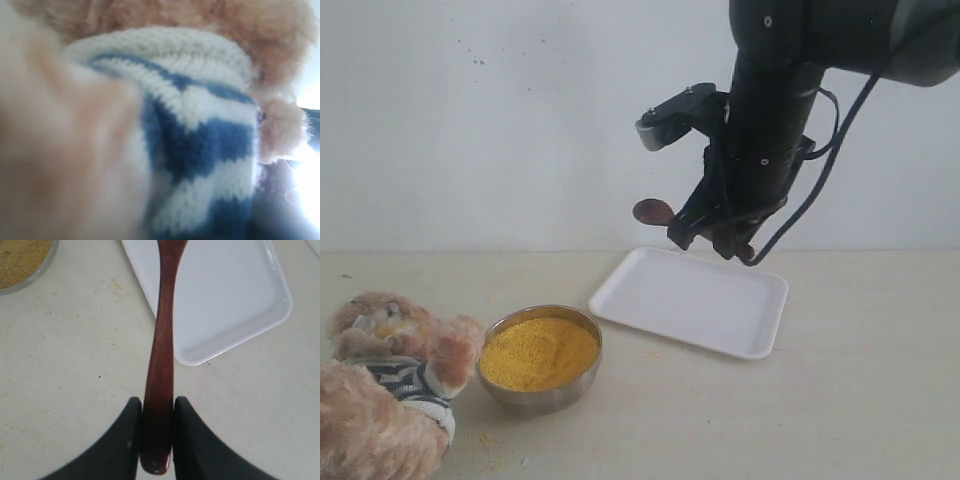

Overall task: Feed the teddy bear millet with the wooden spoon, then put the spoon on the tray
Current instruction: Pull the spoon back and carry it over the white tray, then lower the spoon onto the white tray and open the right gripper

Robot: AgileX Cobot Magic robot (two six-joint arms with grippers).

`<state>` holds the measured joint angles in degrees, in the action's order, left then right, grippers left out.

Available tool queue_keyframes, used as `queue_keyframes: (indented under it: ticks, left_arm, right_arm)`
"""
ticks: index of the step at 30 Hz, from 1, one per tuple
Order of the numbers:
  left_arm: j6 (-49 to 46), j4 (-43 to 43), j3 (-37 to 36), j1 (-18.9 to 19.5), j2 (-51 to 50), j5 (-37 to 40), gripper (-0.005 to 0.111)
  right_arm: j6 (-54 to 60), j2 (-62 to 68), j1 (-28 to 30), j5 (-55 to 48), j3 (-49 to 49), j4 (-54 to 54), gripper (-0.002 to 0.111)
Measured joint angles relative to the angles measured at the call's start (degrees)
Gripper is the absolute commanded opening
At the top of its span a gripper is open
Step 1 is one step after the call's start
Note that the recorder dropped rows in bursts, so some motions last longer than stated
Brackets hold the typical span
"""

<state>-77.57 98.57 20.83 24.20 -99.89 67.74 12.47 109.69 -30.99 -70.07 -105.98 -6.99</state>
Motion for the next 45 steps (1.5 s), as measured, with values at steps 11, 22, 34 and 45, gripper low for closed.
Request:
queue_keyframes:
  ticks: [11, 22, 34, 45]
  left_arm:
    - [-0.10, 0.00, 0.00, 0.00, 0.00, 0.00, 0.004]
    - [-0.23, 0.34, 0.00, 0.00, 0.00, 0.00, 0.004]
    - [-0.23, 0.34, 0.00, 0.00, 0.00, 0.00, 0.004]
    - [-0.23, 0.34, 0.00, 0.00, 0.00, 0.02, 0.004]
  right_arm:
    - [-0.99, 0.00, 4.24, 0.00, 0.00, 4.63, 0.000]
    - [-1.61, 0.00, 4.29, 0.00, 0.00, 5.85, 0.000]
    - [-2.65, 2.07, 4.29, 6.02, 0.00, 6.27, 0.000]
    - [-2.74, 17.30, 6.33, 9.91, -8.87, 6.14, 0.000]
